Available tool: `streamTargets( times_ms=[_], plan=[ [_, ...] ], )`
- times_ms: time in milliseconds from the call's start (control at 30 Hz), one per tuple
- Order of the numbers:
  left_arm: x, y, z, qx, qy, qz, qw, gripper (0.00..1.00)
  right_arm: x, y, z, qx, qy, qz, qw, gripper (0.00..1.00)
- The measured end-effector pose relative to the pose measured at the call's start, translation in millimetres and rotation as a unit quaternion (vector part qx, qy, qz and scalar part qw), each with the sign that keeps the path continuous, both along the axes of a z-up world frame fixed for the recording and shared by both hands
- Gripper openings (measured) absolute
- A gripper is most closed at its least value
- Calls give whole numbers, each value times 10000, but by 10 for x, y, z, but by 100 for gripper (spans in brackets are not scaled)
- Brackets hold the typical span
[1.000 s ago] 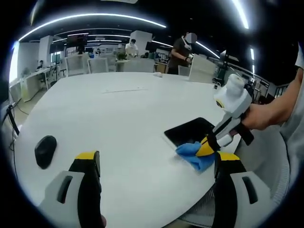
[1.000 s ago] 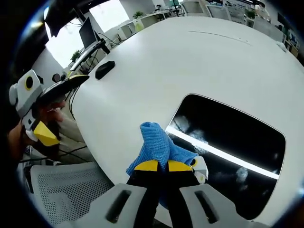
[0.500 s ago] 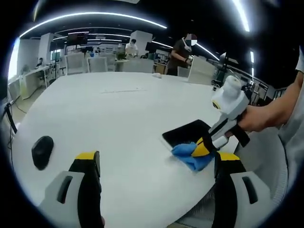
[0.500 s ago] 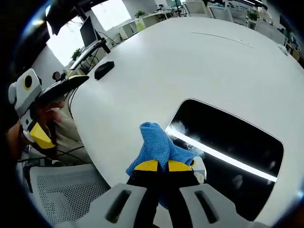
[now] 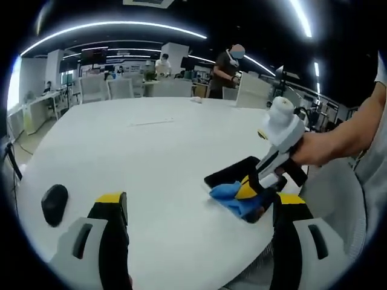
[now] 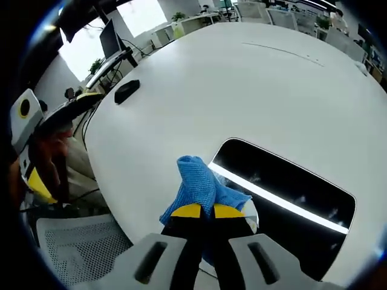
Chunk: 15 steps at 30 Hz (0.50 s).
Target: Wipe the mirror surface with the cleaning cloth until all visible marks leave the cleaned area.
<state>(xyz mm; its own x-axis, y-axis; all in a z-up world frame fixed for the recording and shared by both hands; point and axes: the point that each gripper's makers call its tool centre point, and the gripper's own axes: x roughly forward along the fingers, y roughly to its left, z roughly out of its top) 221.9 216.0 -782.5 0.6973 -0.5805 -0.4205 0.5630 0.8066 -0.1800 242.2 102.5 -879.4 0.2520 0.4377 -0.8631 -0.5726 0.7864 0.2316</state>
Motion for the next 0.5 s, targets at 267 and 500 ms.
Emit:
streamTargets(
  times_ms=[267,500],
  plan=[
    [-33,-24,-4,56,16,-72,10000,99,69,16,-2,-19,-72,17,10000,0],
    [-2,-17,-3,78,74,0,9999,99,214,14,-1,14,-167,18,9999,0]
  ],
)
